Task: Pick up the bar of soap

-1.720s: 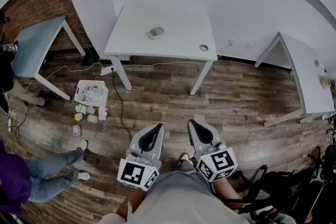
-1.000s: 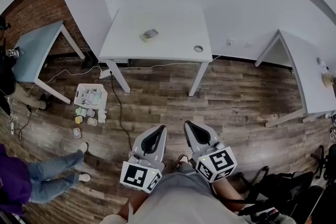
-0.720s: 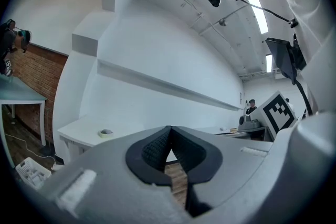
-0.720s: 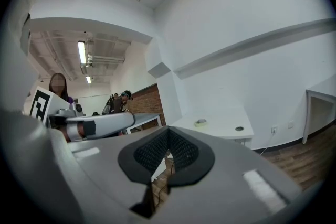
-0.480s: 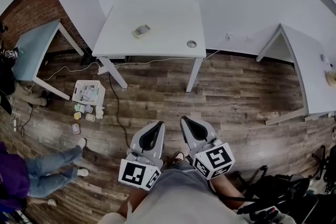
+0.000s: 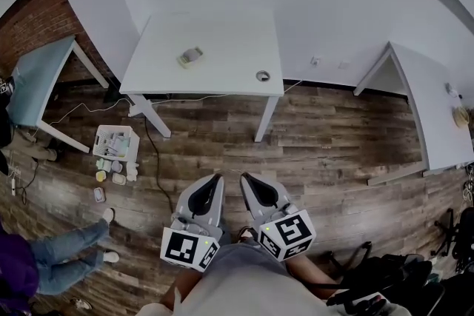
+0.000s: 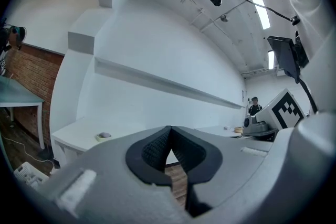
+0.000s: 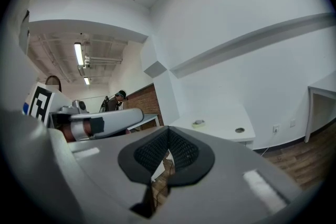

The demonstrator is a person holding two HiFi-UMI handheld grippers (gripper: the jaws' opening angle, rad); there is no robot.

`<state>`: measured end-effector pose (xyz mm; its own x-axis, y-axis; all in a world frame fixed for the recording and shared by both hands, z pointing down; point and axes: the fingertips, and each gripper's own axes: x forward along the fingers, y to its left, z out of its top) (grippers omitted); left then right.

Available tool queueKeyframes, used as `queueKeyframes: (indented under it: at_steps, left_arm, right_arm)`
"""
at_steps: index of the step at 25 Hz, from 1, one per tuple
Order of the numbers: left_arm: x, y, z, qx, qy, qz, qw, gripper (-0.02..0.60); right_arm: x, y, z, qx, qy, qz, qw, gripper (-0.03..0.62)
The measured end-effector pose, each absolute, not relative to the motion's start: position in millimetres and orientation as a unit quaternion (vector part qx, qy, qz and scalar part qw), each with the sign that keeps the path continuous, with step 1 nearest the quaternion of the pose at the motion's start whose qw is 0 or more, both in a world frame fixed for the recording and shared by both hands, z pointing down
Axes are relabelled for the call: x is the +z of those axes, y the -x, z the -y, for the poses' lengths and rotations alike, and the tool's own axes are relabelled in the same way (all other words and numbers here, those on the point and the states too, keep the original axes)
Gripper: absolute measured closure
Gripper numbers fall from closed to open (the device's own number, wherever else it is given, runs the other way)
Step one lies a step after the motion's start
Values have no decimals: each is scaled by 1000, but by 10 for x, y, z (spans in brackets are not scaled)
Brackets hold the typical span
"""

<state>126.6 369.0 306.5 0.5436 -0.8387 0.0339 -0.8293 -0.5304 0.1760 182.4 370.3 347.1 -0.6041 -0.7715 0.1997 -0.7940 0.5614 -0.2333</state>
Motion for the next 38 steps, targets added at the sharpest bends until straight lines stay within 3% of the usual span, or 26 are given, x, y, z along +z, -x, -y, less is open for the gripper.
queueKeyframes:
  at_steps: [23,38]
  left_arm:
    - [3137,-89,-2017,-41,-884,455,104,580]
    - [3120,272,-1527,-47,-889,446,93,580]
  right_arm:
    - [3532,-686,-2072,145,-462,872,72,591]
    - [3482,-446,-1572,133,-486,861,70,589]
